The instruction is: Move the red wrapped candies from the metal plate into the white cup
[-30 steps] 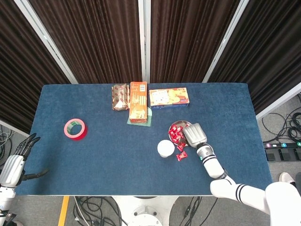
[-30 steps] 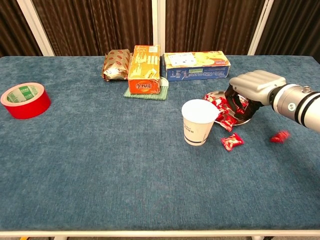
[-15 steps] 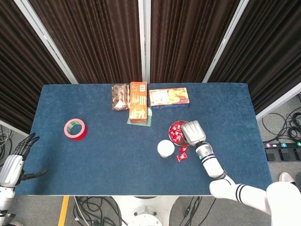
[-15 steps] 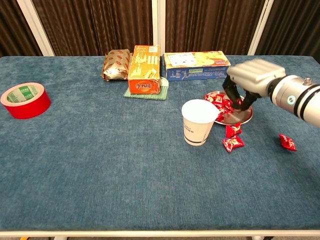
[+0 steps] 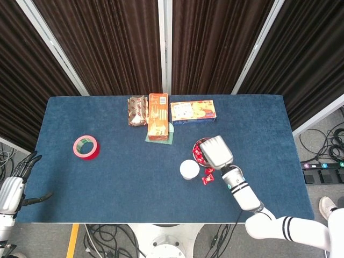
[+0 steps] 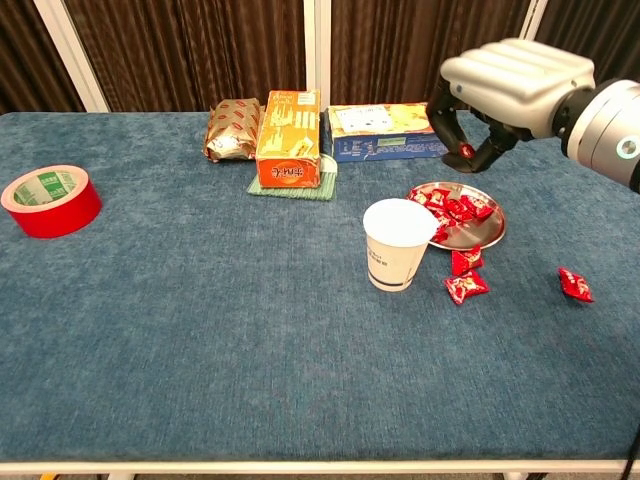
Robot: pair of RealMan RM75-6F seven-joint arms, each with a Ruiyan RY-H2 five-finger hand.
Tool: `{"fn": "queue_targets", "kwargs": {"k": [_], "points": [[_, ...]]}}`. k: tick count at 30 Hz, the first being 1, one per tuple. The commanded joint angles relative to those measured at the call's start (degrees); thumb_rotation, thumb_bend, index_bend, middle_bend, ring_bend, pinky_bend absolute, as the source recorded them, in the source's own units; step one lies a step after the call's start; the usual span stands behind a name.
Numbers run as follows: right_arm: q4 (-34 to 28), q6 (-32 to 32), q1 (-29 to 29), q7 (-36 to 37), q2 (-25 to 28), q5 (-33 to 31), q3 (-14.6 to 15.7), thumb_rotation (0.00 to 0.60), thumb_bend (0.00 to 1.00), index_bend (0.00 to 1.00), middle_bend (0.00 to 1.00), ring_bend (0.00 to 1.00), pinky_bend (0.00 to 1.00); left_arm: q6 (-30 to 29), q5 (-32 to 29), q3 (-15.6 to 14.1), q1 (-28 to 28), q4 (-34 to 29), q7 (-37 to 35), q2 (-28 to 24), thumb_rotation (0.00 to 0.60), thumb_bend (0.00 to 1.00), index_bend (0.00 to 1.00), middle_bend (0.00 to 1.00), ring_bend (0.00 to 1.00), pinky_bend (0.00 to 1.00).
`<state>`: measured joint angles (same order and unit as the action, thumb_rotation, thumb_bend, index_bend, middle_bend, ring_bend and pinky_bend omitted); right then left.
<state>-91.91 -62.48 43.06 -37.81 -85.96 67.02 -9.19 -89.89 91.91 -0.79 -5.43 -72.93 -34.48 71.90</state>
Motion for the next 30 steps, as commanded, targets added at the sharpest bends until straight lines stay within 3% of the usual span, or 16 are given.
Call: {"fn": "queue_targets", "kwargs": {"k": [1, 6, 20, 30], "points": [[-5.9, -2.2, -0.4, -3.1, 2.0, 2.9, 1.1, 0.6, 0.33, 0.69, 0.66, 0.91, 0.96, -0.2, -0.1, 0.0, 0.1, -0.1, 0.0, -0.1, 0.6, 0.14, 0.13, 0.07, 0.03, 0.11], [-8.7, -2.2, -0.8, -4.3, 1.1, 4.3, 2.9, 0.6, 0.32, 0.7, 0.66, 0.91, 0.96, -0.8, -0.5, 0.3, 0.6, -0.1, -0.3, -0.5, 0.6, 0.14, 0.13, 0.08, 0.03, 0.11], [-1.2, 1.3, 0.5, -5.6, -5.0, 0.1, 2.7, 0.6, 0.24, 0.66, 0.66, 0.9, 0.96, -1.0, -0.7, 0.4, 1.2, 1.7, -2.1, -0.3, 0.6, 0.14, 0.13, 0.08, 0.03, 0.11], [0.7, 2.7, 1.8, -4.6, -7.0, -0.7, 1.8, 0.6, 0.17, 0.51, 0.52, 0.9, 0.96, -0.7, -1.1, 0.7, 1.2, 3.1, -3.2, 0.0, 0.6, 0.14, 0.13, 0.08, 0.03, 0.11]]}}
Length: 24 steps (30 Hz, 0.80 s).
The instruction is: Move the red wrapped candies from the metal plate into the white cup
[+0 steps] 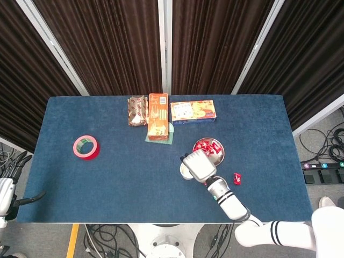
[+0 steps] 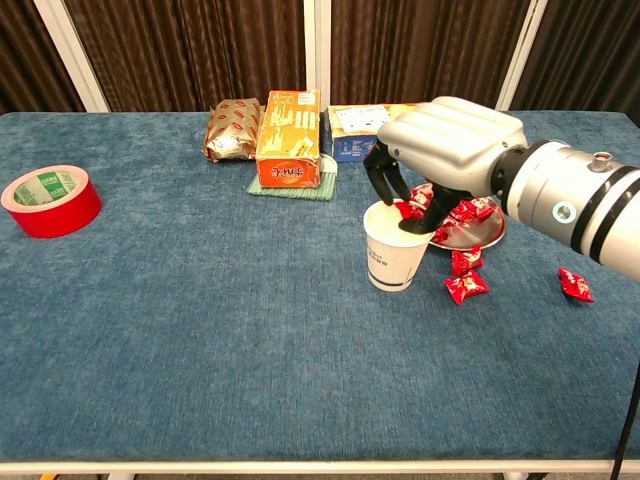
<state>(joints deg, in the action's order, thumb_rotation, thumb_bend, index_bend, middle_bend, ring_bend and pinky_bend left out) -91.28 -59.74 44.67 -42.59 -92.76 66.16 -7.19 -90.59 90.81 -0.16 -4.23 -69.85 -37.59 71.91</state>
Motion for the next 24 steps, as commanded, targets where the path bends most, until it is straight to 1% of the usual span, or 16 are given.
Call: {"fn": "queue_targets", "kwargs": {"k": [1, 7, 10, 12, 14, 16, 18, 19, 21, 23, 24], "points": [[0.1, -0.2, 0.3, 0.4, -0.3, 0.3, -0.4, 0.6, 0.17, 0.51, 0.51, 0.9, 0.96, -0.1, 0.0, 0.1, 0.0, 0.1, -0.1, 0.0, 0.6, 0.14, 0.13, 0.08, 0.03, 0.11], [-0.8, -0.4, 0.6, 0.5, -0.1, 0.5, -0.8, 0.6, 0.16, 0.47, 0.48, 0.9, 0.96, -0.3, 0.1, 0.2, 0.1, -0.2, -0.1, -0.2, 0.6, 0.14, 0.13, 0.08, 0.03, 0.11], [-3.6, -2.4, 0.0, 0.2, 2.1, 1.6, -1.1, 0.6, 0.16, 0.47, 0.48, 0.9, 0.96, -0.5, 0.2, 0.2, 0.1, -0.4, -0.1, -0.4, 0.6, 0.14, 0.13, 0.08, 0.03, 0.11], [-6.3, -4.2, -1.0, -0.5, 5.6, 3.0, -0.9, 0.6, 0.16, 0.46, 0.49, 0.9, 0.96, -0.4, 0.3, 0.2, 0.1, -0.5, -0.2, -0.5, 0.6, 0.14, 0.13, 0.08, 0.03, 0.11], [-8.4, -4.2, -1.7, -1.4, 9.8, 3.5, -0.1, 0.6, 0.16, 0.46, 0.49, 0.9, 0.96, -0.3, 0.5, 0.1, 0.0, -0.4, -0.1, -0.5, 0.6, 0.14, 0.13, 0.08, 0.03, 0.11], [-10.1, -0.6, -1.5, -2.6, 15.9, 2.1, 1.6, 0.6, 0.17, 0.46, 0.5, 0.9, 0.96, -0.2, 0.7, 0.1, -0.2, -0.5, 0.0, -0.5, 0.6, 0.14, 0.13, 0.08, 0.03, 0.11], [-11.1, 4.1, -0.7, -4.1, 21.4, -1.6, 3.0, 0.6, 0.17, 0.45, 0.5, 0.89, 0.96, -0.3, 0.9, 0.1, -0.3, -0.7, 0.1, -0.4, 0.6, 0.14, 0.13, 0.08, 0.03, 0.11], [-11.0, 5.4, -0.4, -4.6, 22.9, -2.6, 3.4, 0.6, 0.16, 0.44, 0.53, 0.88, 0.96, -0.3, 1.0, 0.1, -0.4, -0.8, 0.2, -0.4, 0.6, 0.14, 0.13, 0.08, 0.03, 0.11], [-9.5, 7.8, 0.3, -5.5, 25.1, -3.6, 4.7, 0.6, 0.16, 0.43, 0.68, 0.88, 0.96, -0.4, 1.3, 0.0, -0.4, -1.1, 0.7, -0.3, 0.6, 0.14, 0.13, 0.08, 0.03, 0.11], [-7.4, 10.7, 1.1, -7.2, 26.3, -4.6, 6.6, 0.6, 0.16, 0.43, 0.91, 0.93, 0.96, -0.4, 1.4, -0.2, -0.4, -1.3, 1.0, -0.2, 0.6, 0.14, 0.13, 0.08, 0.03, 0.11], [-6.7, 12.1, 1.5, -8.1, 26.6, -5.3, 7.5, 0.6, 0.15, 0.43, 0.97, 0.96, 0.97, -0.4, 1.5, -0.3, -0.3, -1.4, 1.2, -0.2, 0.6, 0.14, 0.13, 0.08, 0.03, 0.11]]}}
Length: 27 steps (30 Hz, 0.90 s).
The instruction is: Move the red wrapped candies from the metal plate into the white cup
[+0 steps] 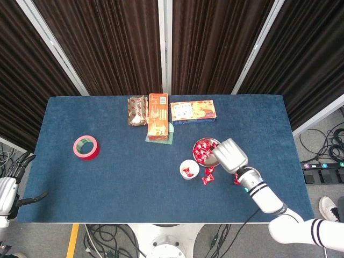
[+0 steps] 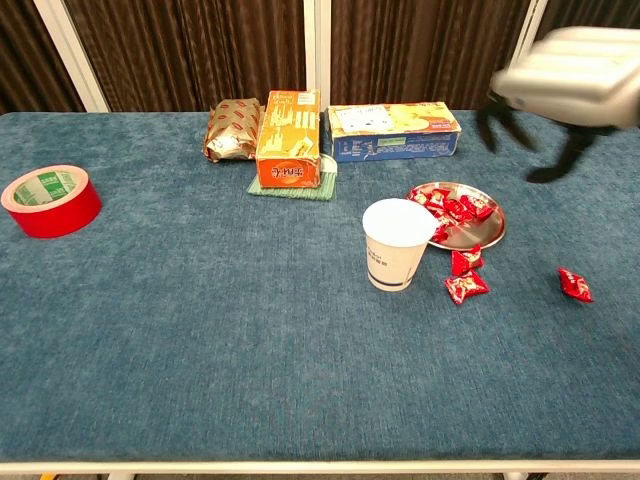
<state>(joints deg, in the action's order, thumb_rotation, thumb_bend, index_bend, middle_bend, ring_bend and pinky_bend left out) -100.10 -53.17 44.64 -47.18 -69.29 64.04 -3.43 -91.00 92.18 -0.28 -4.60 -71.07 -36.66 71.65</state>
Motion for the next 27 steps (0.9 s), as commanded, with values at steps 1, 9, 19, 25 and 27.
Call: {"fn": "queue_targets", "kwargs": {"k": [1, 9, 19, 25, 27], "points": [[2.7, 6.8, 1.9, -4.1, 3.2, -3.8, 4.6, 0.6, 0.15, 0.43, 0.99, 0.98, 0.98, 0.1, 0.1, -0.2, 0.0, -0.2, 0.5, 0.0, 0.6, 0.14, 0.13, 0.07, 0.03, 0.11], [5.6, 9.2, 1.6, -2.1, 1.0, -2.6, 8.3, 0.6, 0.16, 0.43, 1.0, 1.0, 1.0, 0.1, 0.2, -0.3, 0.1, -0.8, 1.7, -0.2, 0.6, 0.14, 0.13, 0.08, 0.03, 0.11], [8.0, 9.3, 0.1, 2.6, -1.1, 1.8, 10.1, 0.6, 0.17, 0.42, 1.0, 1.0, 1.0, -0.3, 0.4, -0.4, 0.3, -2.1, 3.2, -0.6, 0.6, 0.14, 0.13, 0.08, 0.03, 0.11], [10.1, 9.1, -0.6, 4.4, -2.6, 3.5, 10.7, 0.6, 0.17, 0.43, 1.0, 1.0, 1.0, -0.3, 0.3, -0.3, 0.2, -2.6, 3.6, -0.8, 0.6, 0.14, 0.13, 0.08, 0.03, 0.11], [11.0, 9.0, -0.6, 4.3, -3.2, 4.0, 10.8, 0.6, 0.17, 0.44, 1.0, 1.0, 1.0, -0.4, 0.3, -0.2, 0.2, -2.7, 3.9, -0.8, 0.6, 0.14, 0.13, 0.08, 0.03, 0.11]]}}
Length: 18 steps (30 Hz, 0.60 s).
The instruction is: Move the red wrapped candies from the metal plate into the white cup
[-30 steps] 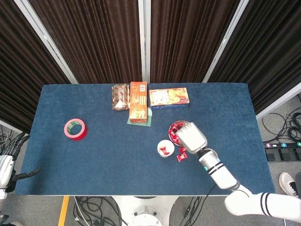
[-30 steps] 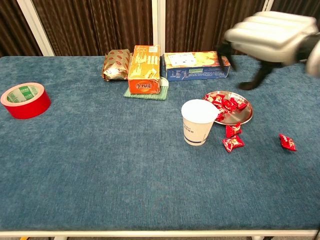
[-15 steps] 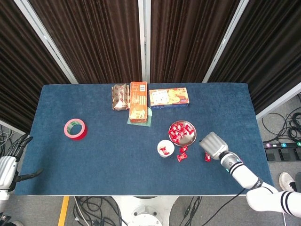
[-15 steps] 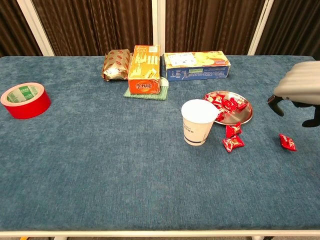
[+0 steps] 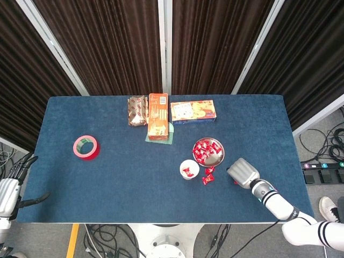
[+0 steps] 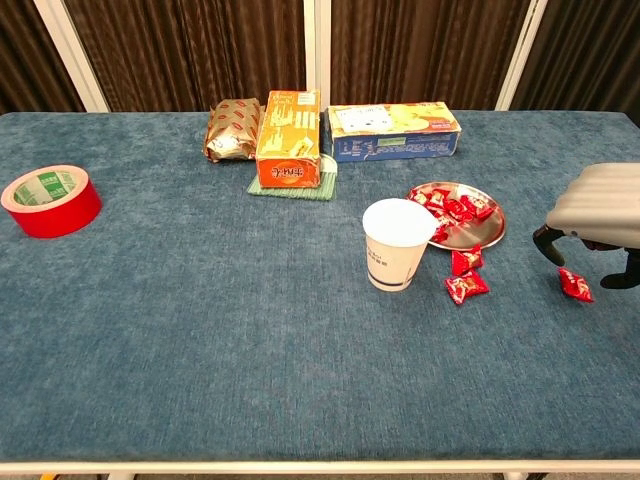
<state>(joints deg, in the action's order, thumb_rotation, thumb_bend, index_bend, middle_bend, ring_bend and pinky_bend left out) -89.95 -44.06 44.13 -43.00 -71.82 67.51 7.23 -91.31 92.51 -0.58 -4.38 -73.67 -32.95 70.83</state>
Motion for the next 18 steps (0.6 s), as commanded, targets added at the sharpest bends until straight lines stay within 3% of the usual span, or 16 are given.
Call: {"fn": "queue_targets", "kwargs": {"k": [1, 18], "points": [[1.2, -0.1, -0.1, 0.0, -0.9, 0.7, 0.2, 0.6, 0.17, 0.44, 1.0, 1.0, 1.0, -0.1, -0.1, 0.2, 0.0, -0.1, 0.3, 0.1, 0.6, 0.14, 0.13, 0.08, 0.03, 0.11], [3.4, 0.6, -0.2, -1.7, -2.9, -1.1, 0.5, 0.6, 0.19, 0.46, 1.0, 1.0, 1.0, 0.0, -0.6, 0.4, 0.0, 1.1, -0.4, 0.6, 0.6, 0.14, 0.13, 0.07, 0.03, 0.11]]}}
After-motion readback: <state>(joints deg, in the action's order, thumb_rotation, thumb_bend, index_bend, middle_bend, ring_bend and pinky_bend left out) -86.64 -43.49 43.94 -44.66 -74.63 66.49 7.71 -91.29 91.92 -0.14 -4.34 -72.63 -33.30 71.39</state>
